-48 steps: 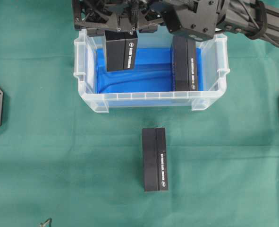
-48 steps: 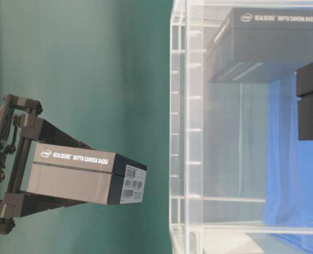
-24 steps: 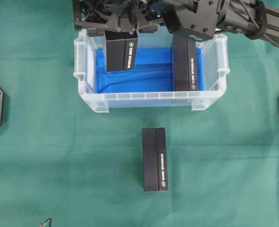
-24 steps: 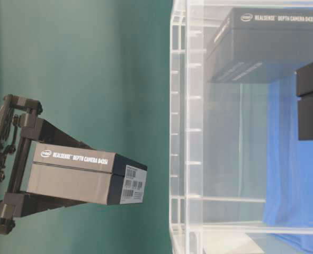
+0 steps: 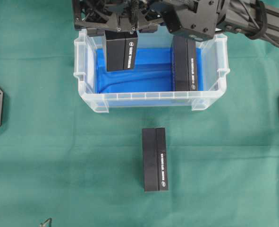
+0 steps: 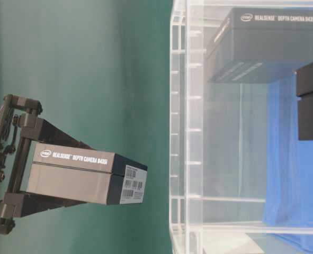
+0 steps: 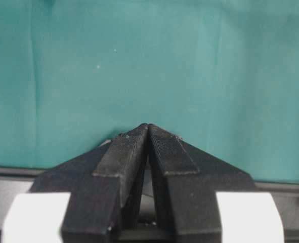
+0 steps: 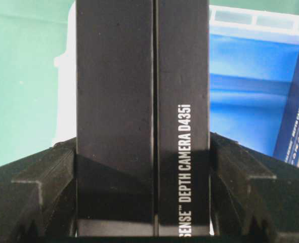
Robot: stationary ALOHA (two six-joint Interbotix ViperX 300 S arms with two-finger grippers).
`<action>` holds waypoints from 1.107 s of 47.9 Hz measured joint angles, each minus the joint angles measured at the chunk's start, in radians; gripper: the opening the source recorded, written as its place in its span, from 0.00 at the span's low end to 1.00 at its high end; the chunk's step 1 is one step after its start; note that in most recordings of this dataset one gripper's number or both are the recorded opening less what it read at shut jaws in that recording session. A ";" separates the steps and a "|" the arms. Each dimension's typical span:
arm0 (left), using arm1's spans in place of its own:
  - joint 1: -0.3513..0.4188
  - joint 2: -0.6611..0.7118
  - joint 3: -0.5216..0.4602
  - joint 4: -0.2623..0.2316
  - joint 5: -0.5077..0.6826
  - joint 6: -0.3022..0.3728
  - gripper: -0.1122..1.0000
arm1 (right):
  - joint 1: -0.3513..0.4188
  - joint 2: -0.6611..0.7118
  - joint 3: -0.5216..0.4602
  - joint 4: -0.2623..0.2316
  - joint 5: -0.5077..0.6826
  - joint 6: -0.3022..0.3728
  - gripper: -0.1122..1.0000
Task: Take the box out of the case with the right arm.
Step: 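Close the right gripper on the left box and lift it up, then carry the held box out of the case toward the front table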
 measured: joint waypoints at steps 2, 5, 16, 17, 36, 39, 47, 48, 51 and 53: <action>0.000 0.002 0.000 0.000 0.000 0.000 0.12 | 0.000 -0.002 0.000 0.000 0.000 0.000 0.71; 0.000 0.002 0.000 0.000 0.000 0.000 0.12 | 0.000 0.000 0.000 0.000 0.000 0.002 0.71; 0.000 0.002 0.000 0.000 0.000 0.000 0.12 | 0.000 0.000 0.000 0.000 0.000 0.000 0.71; 0.000 0.002 0.000 0.000 0.000 0.000 0.12 | 0.000 0.000 -0.002 0.000 0.000 0.000 0.71; 0.000 0.002 0.000 0.000 0.000 0.000 0.12 | 0.006 0.000 0.000 -0.002 0.000 0.003 0.71; 0.000 0.002 0.000 -0.002 0.000 0.000 0.12 | 0.012 -0.002 -0.003 -0.003 0.000 0.008 0.71; 0.000 0.002 0.000 0.000 0.000 0.000 0.12 | 0.038 0.000 -0.011 -0.003 0.000 0.017 0.71; 0.000 0.002 0.000 0.000 0.000 0.000 0.12 | 0.041 0.000 -0.012 -0.003 0.000 0.020 0.71; 0.000 0.002 0.000 0.000 0.000 0.000 0.12 | 0.054 0.000 -0.017 -0.008 0.002 0.029 0.71; 0.000 0.002 0.000 0.000 0.000 0.000 0.12 | 0.063 0.000 -0.020 -0.011 0.003 0.035 0.71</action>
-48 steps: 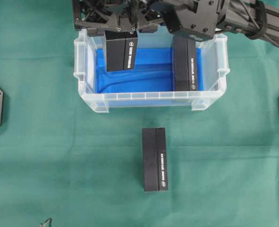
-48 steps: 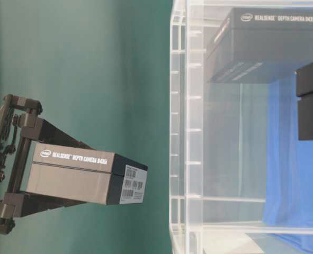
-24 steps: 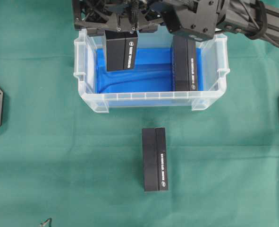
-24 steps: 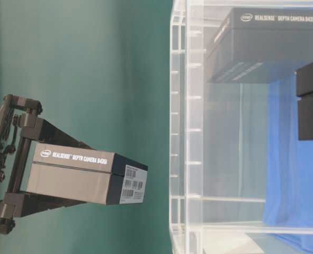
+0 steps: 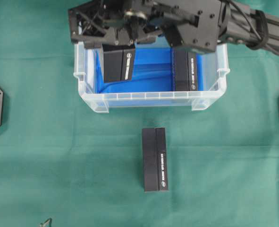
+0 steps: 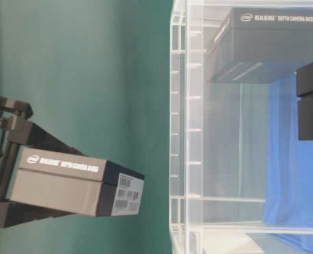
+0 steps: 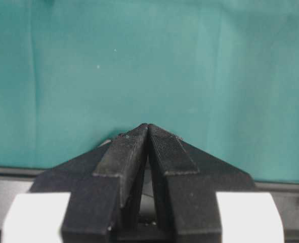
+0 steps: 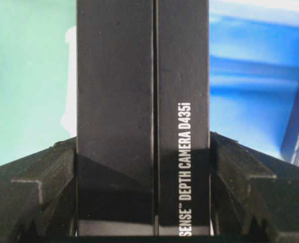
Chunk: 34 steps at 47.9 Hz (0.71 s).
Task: Take the box out of the case with the right arm.
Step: 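Carry the held box out of the case toward the front table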
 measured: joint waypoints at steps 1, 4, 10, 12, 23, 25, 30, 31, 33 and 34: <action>0.000 0.000 0.000 -0.002 0.000 0.000 0.12 | 0.006 0.000 0.000 -0.002 0.002 0.005 0.71; 0.000 0.000 0.000 -0.002 0.000 0.000 0.12 | 0.023 0.000 -0.005 -0.008 0.008 0.012 0.71; 0.000 0.002 0.000 -0.002 0.000 0.000 0.12 | 0.067 0.000 -0.006 -0.018 0.028 0.046 0.71; 0.000 0.002 0.000 -0.002 0.000 0.000 0.12 | 0.083 0.000 -0.006 -0.023 0.032 0.061 0.71; 0.000 0.003 0.000 0.000 0.002 0.000 0.12 | 0.172 0.000 -0.006 -0.034 0.037 0.138 0.71; 0.000 0.003 0.000 0.000 0.002 0.000 0.12 | 0.187 0.000 -0.006 -0.035 0.037 0.153 0.71; 0.000 0.003 0.000 0.000 0.003 0.000 0.12 | 0.227 0.000 -0.008 -0.038 0.037 0.196 0.71; -0.002 0.003 0.000 0.000 0.005 0.000 0.12 | 0.235 0.000 -0.006 -0.040 0.037 0.206 0.71; 0.000 0.003 0.000 -0.002 0.005 0.000 0.12 | 0.256 -0.002 -0.006 -0.041 0.037 0.227 0.71; 0.000 0.003 0.000 -0.002 0.005 0.000 0.12 | 0.265 0.000 -0.006 -0.041 0.037 0.233 0.71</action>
